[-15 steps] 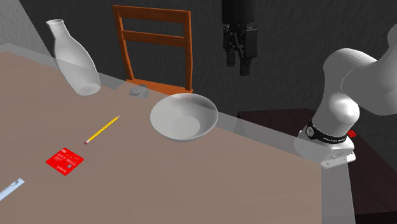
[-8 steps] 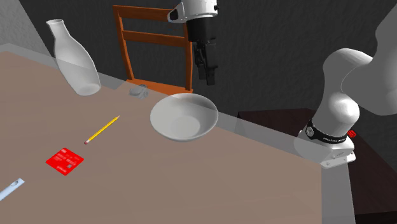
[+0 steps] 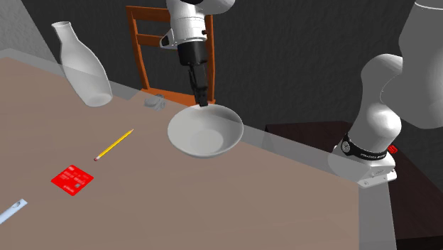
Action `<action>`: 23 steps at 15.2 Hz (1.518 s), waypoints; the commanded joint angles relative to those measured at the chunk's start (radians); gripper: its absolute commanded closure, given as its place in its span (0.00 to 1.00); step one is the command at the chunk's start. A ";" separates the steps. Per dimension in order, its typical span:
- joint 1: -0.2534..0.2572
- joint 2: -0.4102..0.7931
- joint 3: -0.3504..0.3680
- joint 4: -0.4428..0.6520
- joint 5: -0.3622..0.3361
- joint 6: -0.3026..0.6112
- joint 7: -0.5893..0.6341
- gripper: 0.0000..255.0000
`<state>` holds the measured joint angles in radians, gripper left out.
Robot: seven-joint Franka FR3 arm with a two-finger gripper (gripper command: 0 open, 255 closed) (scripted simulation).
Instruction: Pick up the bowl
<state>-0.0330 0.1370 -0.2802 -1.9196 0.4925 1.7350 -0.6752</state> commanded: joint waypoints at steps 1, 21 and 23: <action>-0.005 0.030 0.000 0.009 0.015 0.009 -0.021 0.00; -0.005 0.043 0.001 -0.008 0.022 0.035 -0.036 1.00; -0.005 0.033 0.000 0.005 0.017 0.015 -0.024 1.00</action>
<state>-0.0374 0.1751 -0.2791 -1.9211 0.5119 1.7606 -0.7046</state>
